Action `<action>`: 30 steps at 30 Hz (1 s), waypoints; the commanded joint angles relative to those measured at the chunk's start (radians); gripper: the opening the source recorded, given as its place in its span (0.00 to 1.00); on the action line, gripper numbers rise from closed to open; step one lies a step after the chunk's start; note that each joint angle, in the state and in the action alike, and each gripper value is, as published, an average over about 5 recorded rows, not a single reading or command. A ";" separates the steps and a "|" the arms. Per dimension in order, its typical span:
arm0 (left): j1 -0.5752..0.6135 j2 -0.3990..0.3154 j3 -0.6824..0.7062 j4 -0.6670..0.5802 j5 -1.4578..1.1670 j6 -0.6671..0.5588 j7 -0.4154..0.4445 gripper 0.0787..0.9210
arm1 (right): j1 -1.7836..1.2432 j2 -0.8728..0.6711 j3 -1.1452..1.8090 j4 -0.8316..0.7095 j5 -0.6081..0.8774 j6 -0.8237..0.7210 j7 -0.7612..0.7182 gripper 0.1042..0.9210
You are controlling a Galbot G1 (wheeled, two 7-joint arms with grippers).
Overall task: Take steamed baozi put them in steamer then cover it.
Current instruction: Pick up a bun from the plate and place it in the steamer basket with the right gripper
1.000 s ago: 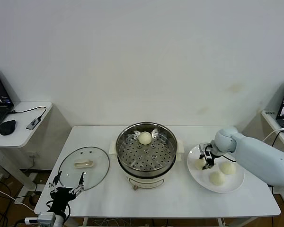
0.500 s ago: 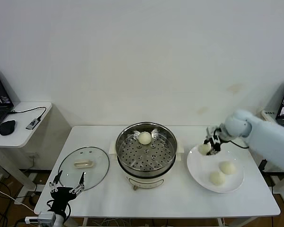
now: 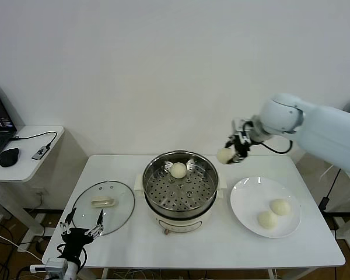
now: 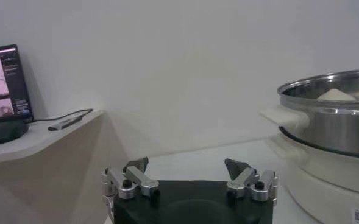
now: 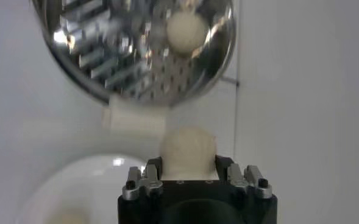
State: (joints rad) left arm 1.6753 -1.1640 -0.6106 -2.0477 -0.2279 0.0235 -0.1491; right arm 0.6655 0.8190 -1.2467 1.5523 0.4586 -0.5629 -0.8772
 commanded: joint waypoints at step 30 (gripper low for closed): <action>-0.003 -0.022 -0.009 -0.033 0.004 -0.004 0.000 0.88 | -0.237 0.529 -0.043 -0.297 0.180 -0.163 0.235 0.55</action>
State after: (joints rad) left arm 1.6725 -1.1859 -0.6187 -2.0804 -0.2242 0.0199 -0.1494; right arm 0.4688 1.2881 -1.2886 1.3044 0.6332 -0.7160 -0.6607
